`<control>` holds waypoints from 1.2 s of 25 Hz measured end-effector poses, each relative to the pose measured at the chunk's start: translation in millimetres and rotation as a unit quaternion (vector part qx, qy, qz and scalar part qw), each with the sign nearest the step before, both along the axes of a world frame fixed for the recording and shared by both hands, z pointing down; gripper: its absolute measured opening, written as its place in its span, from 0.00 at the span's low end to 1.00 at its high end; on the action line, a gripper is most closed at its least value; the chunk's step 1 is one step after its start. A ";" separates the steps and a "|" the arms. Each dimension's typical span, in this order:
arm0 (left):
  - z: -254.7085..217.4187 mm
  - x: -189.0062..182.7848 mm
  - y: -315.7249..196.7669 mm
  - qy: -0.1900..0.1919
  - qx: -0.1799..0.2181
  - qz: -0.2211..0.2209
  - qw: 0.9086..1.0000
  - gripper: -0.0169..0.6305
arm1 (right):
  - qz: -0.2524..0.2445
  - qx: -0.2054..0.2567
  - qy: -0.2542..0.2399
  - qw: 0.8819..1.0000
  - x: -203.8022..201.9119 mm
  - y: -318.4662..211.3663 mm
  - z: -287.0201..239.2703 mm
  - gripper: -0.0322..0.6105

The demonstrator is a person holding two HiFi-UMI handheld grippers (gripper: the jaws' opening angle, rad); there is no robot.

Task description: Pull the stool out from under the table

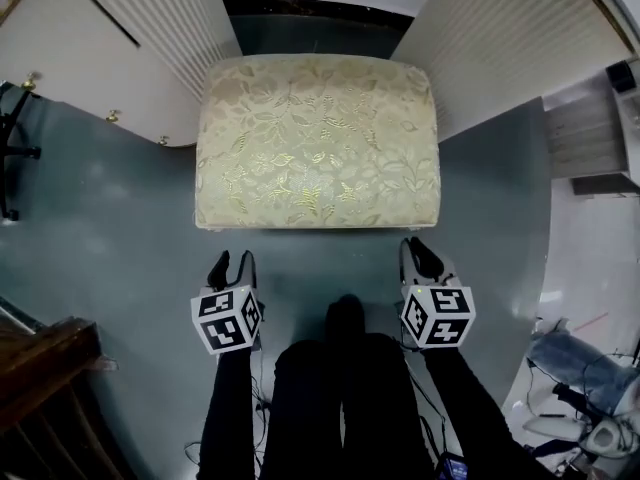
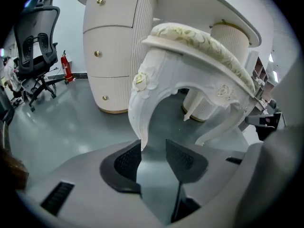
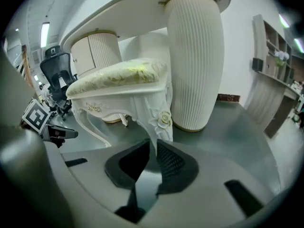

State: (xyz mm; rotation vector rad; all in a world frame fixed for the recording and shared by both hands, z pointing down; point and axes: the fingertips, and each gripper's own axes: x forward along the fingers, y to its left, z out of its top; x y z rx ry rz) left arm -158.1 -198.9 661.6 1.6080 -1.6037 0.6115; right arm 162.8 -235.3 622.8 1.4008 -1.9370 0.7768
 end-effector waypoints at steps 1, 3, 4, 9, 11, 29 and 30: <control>-9.4 2.3 2.1 0.001 -0.005 0.001 1.000 0.29 | -0.003 -0.006 0.003 1.000 -2.3 3.2 -8.7 0.10; -30.3 7.2 6.5 0.003 -0.014 0.005 1.000 0.19 | -0.011 -0.018 0.004 1.000 -8.4 10.0 -26.8 0.06; -41.6 9.3 8.6 0.004 -0.018 0.008 1.000 0.16 | -0.014 -0.026 0.002 1.000 -11.8 13.5 -36.1 0.06; -101.1 19.6 13.2 0.012 -0.028 0.017 0.999 0.04 | -0.024 -0.053 -0.003 0.998 -23.5 26.6 -85.0 0.06; -119.9 24.7 14.9 0.016 -0.034 0.023 0.999 0.04 | -0.031 -0.061 -0.004 0.998 -27.8 31.9 -102.3 0.06; -241.5 49.2 11.3 0.039 -0.066 0.022 0.997 0.04 | -0.037 -0.119 -0.038 0.991 -47.3 49.2 -205.9 0.05; -247.0 51.0 10.0 0.040 -0.066 0.023 0.997 0.04 | -0.037 -0.121 -0.039 0.991 -46.4 49.4 -210.9 0.05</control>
